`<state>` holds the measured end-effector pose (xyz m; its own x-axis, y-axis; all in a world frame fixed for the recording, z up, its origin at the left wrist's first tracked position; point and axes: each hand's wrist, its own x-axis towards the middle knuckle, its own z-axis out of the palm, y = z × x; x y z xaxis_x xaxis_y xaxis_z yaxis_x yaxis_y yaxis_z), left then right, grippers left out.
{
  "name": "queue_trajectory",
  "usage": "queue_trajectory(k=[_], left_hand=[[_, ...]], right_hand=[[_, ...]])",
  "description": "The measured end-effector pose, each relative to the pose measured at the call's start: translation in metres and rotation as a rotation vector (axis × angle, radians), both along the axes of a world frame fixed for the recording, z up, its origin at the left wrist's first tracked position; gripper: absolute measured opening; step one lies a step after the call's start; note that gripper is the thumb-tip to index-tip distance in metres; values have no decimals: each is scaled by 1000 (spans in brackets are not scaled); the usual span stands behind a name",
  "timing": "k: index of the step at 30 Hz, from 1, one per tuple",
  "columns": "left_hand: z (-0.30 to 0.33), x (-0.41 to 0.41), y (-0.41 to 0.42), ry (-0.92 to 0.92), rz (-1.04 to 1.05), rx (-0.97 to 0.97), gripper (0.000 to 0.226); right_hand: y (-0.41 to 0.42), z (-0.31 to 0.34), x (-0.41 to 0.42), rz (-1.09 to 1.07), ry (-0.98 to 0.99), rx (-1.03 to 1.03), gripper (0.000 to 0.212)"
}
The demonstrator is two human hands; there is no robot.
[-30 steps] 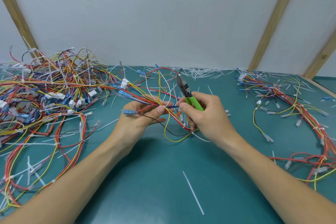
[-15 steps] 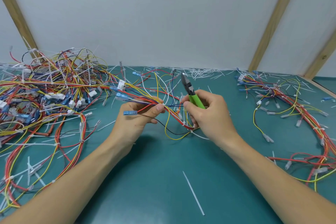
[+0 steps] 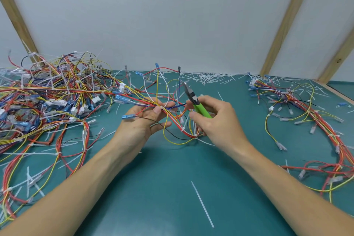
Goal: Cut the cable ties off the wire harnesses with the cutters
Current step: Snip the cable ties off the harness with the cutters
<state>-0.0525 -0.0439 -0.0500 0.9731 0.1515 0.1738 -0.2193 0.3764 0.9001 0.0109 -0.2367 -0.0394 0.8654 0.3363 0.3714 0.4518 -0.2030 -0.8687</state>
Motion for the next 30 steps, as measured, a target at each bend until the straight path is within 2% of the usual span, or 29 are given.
queue_trajectory(k=[3, 7, 14, 18, 22, 25, 28, 30], left_hand=[[1, 0, 1, 2, -9, 50, 12], [3, 1, 1, 42, -54, 18, 20], [3, 1, 0, 75, -134, -33, 27], [1, 2, 2, 85, -110, 16, 29], [-4, 2, 0, 139, -41, 267, 33], [-9, 2, -2, 81, -42, 394, 33], [-11, 1, -3, 5, -124, 547, 5], [-13, 0, -10, -1, -137, 629, 20]], right_hand=[[1, 1, -1, -6, -18, 22, 29], [0, 5, -4, 56, -17, 97, 41], [0, 3, -6, 179, 48, -37, 48], [1, 6, -7, 233, 128, 38, 51], [9, 2, -10, 123, 149, 98, 44], [13, 1, -9, 15, 144, 131, 34], [11, 4, -7, -71, 142, 266, 29], [12, 5, -8, -107, 156, 339, 28]])
